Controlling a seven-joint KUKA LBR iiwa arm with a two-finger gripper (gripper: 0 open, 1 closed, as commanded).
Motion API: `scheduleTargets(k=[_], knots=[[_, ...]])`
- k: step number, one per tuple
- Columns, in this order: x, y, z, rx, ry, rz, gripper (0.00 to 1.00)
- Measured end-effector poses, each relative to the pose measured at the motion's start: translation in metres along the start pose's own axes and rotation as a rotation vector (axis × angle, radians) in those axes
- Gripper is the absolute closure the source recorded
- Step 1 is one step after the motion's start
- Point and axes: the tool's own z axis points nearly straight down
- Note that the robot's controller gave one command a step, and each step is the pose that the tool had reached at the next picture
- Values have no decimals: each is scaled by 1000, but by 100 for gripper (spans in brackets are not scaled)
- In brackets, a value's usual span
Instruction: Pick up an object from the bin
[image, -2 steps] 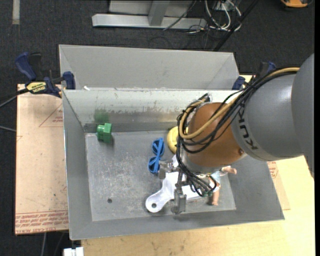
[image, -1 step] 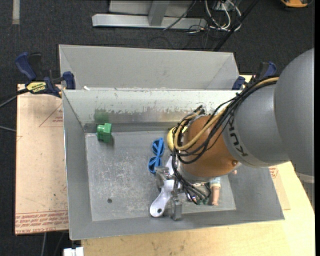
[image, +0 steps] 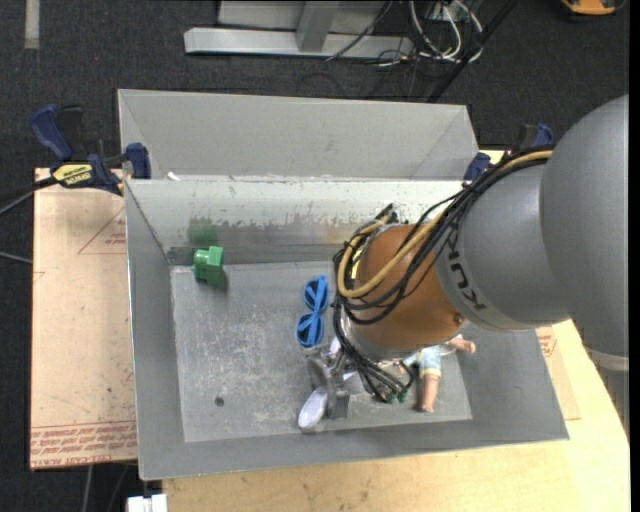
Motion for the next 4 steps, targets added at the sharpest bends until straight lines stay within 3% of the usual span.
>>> scheduleTargets(k=[2, 4], knots=[[0, 0, -3, 0, 1, 0, 100], [2, 0, -30, 0, 8, 1, 100]])
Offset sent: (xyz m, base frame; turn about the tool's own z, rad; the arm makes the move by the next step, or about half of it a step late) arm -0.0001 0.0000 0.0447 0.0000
